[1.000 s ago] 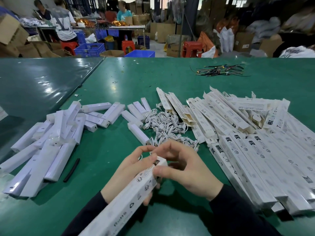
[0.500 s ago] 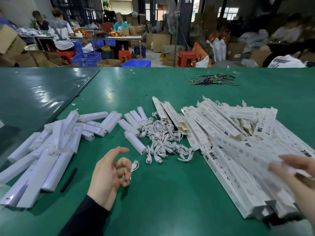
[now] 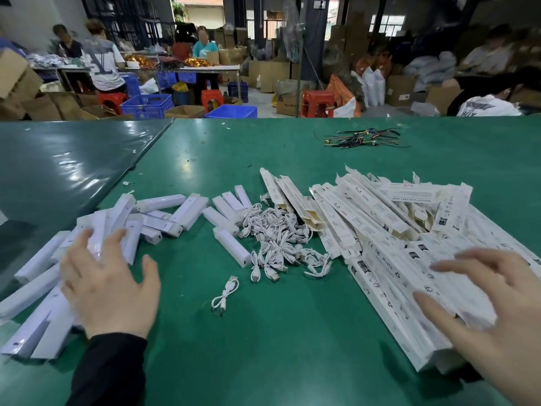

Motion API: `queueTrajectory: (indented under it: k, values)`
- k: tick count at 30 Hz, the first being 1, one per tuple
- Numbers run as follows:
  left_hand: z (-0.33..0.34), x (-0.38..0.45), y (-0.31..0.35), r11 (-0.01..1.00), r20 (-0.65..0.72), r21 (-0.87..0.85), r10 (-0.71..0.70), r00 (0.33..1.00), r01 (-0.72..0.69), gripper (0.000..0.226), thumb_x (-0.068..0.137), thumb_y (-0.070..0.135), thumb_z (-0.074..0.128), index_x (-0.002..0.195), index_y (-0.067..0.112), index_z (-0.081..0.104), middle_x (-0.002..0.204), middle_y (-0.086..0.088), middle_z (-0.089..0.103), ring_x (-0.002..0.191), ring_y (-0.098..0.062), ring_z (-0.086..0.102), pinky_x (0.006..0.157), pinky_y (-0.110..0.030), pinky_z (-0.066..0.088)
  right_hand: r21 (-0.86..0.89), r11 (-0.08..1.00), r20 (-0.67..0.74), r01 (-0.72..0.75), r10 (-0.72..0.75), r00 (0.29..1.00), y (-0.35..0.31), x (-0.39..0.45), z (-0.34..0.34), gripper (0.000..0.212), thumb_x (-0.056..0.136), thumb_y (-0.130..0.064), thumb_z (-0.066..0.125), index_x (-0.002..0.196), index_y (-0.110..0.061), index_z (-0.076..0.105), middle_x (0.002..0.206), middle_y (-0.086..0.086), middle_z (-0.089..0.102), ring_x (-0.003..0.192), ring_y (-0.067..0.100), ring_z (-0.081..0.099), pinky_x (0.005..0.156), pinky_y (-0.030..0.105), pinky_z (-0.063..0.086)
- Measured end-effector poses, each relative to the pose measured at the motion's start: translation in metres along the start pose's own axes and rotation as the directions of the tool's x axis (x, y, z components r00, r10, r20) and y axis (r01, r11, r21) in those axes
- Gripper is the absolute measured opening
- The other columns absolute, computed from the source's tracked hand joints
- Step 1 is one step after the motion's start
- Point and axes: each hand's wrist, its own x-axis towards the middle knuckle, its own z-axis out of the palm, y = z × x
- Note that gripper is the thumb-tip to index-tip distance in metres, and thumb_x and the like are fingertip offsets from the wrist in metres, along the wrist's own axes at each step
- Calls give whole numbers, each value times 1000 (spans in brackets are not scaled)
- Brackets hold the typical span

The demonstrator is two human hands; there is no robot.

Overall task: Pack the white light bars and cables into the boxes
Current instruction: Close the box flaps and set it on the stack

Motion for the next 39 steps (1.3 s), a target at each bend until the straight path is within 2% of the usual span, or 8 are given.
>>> queueTrajectory:
  k: [4,11,17,27,30,35,37,39]
  values:
    - [3,8,-24,940,210,282,-257,943,194,56,91,24,56,138,-3,41,144,-29,40,133,-47,34,107,-68,22,272,952,-105,140,-115,988,-42,14,21,10,83,-36,68,91,-32,66,100,-12,61,99,2,57,96,6,33]
    - [4,4,-19,920,268,359,-264,927,158,62,89,19,59,146,10,36,143,-22,47,133,-39,39,112,-63,17,172,981,440,90,-159,884,-79,38,123,36,96,-32,54,132,-31,51,134,-15,48,119,6,49,97,18,34]
    - [4,-1,-9,974,154,176,-169,974,142,55,82,13,68,134,3,50,129,-28,50,123,-46,40,107,-67,20,-272,958,283,-92,171,944,-53,66,169,49,102,-34,36,148,-22,27,159,23,8,149,38,5,119,51,4]
    - [10,-15,16,985,97,-134,123,988,-109,47,81,31,44,111,0,63,111,-21,58,107,-43,49,93,-61,40,-561,828,257,-13,189,948,-40,66,177,30,99,-28,39,119,-26,61,127,9,52,116,29,46,97,43,32]
    - [10,-17,20,959,77,-231,187,979,-165,40,83,26,47,108,0,64,108,-17,59,105,-37,50,93,-52,42,-387,921,105,-33,79,991,-41,67,172,40,96,-26,50,135,-26,54,131,5,55,117,25,49,93,42,33]
    - [11,-25,30,901,101,-423,150,984,-94,22,83,0,70,102,11,65,108,-3,60,103,-16,52,97,-23,37,244,950,-331,197,-109,937,-57,55,157,39,82,11,67,118,-5,69,106,16,72,85,29,69,84,33,54]
    - [12,-26,33,787,245,-606,42,969,119,21,85,13,74,103,21,65,110,5,65,105,-14,60,96,-34,47,608,778,-314,158,53,948,-72,47,148,37,84,10,66,111,-15,72,100,5,75,86,15,70,86,17,52]
    - [9,-26,40,502,476,-763,9,879,408,32,82,22,76,112,24,65,115,6,69,111,-14,64,96,-36,53,920,377,-1,-103,265,964,-90,39,139,34,85,3,65,96,-26,78,97,-3,76,84,6,70,74,16,55]
